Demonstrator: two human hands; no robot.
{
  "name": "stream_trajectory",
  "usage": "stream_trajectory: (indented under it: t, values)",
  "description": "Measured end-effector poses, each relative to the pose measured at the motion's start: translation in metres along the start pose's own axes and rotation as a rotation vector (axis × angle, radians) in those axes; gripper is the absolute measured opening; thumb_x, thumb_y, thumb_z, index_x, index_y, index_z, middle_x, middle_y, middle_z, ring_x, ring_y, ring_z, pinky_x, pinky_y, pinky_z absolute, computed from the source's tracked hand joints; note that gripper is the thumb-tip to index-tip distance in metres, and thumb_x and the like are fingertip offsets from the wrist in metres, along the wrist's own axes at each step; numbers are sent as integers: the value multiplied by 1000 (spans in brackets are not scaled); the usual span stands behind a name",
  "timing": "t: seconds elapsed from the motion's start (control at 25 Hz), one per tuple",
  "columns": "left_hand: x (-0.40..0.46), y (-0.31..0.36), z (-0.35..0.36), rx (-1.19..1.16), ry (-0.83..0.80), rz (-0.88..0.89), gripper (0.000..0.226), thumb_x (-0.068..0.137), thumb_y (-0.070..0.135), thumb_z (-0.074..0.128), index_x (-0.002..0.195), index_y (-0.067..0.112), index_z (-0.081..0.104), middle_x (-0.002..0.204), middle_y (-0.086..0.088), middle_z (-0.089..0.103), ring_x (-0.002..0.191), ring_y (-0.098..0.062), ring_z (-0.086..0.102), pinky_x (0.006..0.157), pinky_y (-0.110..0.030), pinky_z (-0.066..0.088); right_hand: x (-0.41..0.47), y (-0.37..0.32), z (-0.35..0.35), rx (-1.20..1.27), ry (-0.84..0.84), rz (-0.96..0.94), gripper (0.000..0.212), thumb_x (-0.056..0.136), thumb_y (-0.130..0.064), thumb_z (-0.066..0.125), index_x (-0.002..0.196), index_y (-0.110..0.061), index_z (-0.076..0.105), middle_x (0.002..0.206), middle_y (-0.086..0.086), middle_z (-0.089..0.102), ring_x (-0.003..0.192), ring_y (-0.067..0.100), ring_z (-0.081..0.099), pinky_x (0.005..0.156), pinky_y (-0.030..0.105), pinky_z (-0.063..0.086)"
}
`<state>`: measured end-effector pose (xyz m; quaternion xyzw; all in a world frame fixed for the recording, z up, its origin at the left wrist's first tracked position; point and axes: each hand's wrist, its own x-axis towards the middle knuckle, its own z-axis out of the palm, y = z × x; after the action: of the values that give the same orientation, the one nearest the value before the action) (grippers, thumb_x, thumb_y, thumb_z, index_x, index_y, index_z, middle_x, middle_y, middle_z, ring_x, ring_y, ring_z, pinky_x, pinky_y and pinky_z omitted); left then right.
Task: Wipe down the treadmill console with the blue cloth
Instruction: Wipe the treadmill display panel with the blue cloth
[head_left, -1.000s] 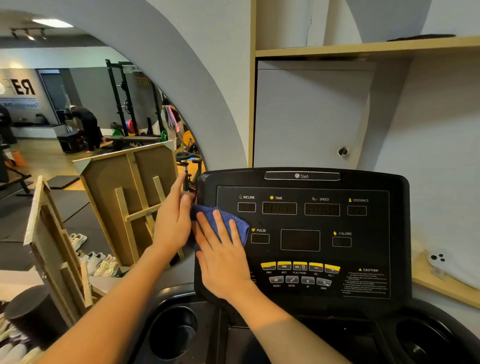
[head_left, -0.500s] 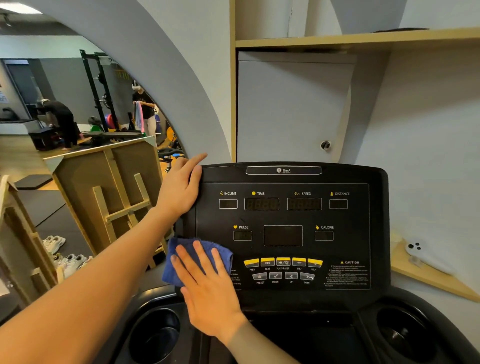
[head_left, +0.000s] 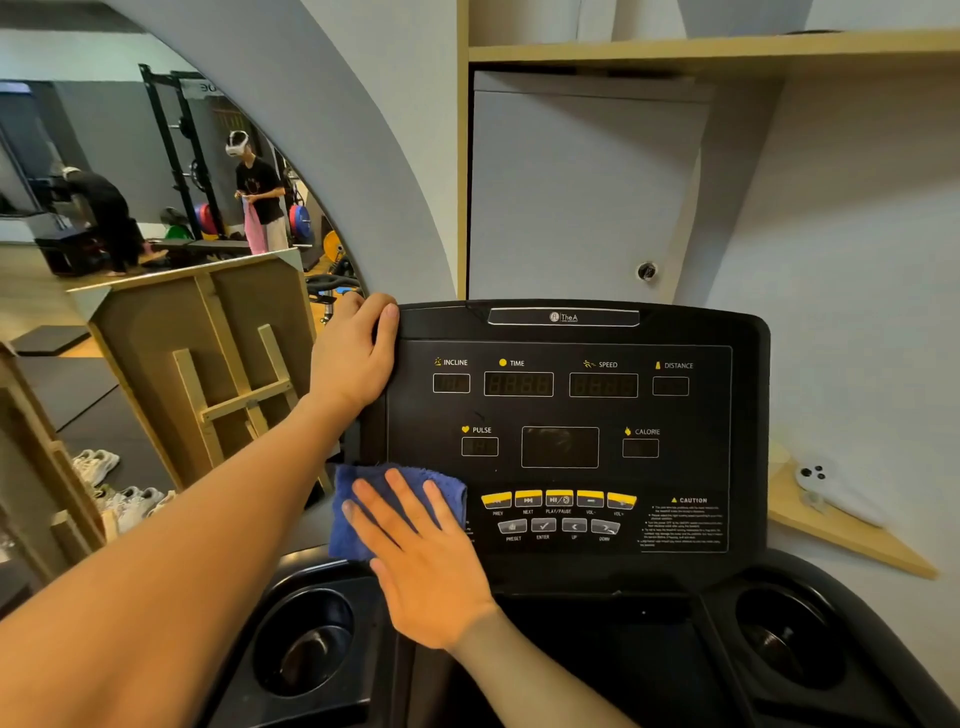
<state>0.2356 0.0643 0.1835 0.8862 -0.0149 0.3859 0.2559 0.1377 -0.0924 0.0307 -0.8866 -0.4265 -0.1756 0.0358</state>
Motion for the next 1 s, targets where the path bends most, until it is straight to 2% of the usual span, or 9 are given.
stream_trajectory:
  t: [0.28, 0.52, 1.0]
  values:
    - [-2, 2, -2, 8, -6, 3, 39, 101, 45, 26, 110, 22, 56, 99, -7, 53, 86, -19, 51, 71, -33, 43, -21, 11, -1, 6, -27, 7, 70, 102, -35, 41, 160, -26, 3, 169, -4, -1, 153, 21, -15, 124, 49, 6]
    - [-2, 4, -4, 11, -7, -3, 38, 101, 45, 26, 110, 22, 56, 98, -6, 52, 86, -19, 50, 72, -34, 40, -40, 25, -5, -14, -46, 11, 68, 103, -35, 42, 160, -28, 5, 169, -5, 0, 153, 20, -17, 123, 48, 1]
    - [-3, 5, -4, 12, -4, -7, 40, 100, 47, 25, 111, 23, 56, 103, -8, 53, 86, -18, 49, 72, -33, 38, -79, 53, 2, -18, -76, 61, 67, 102, -37, 44, 159, -34, 9, 168, -8, 2, 153, 19, -14, 124, 50, 3]
